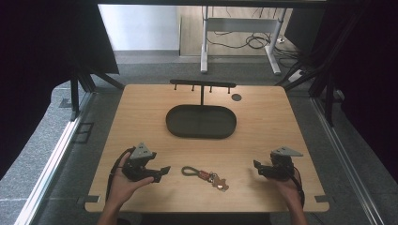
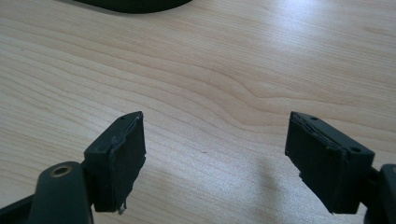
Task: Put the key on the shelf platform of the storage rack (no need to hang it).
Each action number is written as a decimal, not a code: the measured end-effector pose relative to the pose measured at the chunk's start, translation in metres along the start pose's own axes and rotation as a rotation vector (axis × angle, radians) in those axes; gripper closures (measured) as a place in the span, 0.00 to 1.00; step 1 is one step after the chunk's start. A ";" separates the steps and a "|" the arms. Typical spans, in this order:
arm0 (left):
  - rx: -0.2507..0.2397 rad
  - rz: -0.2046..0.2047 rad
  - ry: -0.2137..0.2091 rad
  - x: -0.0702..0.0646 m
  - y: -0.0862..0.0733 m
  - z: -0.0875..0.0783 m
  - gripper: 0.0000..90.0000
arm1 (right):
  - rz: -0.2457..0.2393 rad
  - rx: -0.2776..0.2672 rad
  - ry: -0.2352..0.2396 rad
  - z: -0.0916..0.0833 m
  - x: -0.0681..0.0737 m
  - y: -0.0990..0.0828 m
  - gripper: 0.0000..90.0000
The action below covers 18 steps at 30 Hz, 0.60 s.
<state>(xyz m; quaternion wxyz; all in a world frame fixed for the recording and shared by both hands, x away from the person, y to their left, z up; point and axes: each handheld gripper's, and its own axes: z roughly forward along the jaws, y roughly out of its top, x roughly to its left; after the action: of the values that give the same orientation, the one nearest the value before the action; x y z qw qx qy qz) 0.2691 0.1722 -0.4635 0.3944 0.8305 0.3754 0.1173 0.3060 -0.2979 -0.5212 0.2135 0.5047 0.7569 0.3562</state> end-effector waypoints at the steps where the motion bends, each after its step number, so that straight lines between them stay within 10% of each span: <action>1: 0.003 -0.001 -0.002 0.000 0.000 0.001 0.26 | -0.003 -0.001 0.000 0.000 0.000 0.000 0.24; 18: 0.010 0.007 -0.003 -0.003 0.001 -0.001 0.26 | -0.026 0.004 0.030 -0.006 0.006 0.005 0.30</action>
<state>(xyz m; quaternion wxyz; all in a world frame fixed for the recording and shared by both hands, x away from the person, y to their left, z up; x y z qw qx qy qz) 0.2672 0.1703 -0.4624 0.3902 0.8340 0.3725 0.1156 0.3026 -0.2926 -0.5135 0.2055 0.4898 0.7672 0.3595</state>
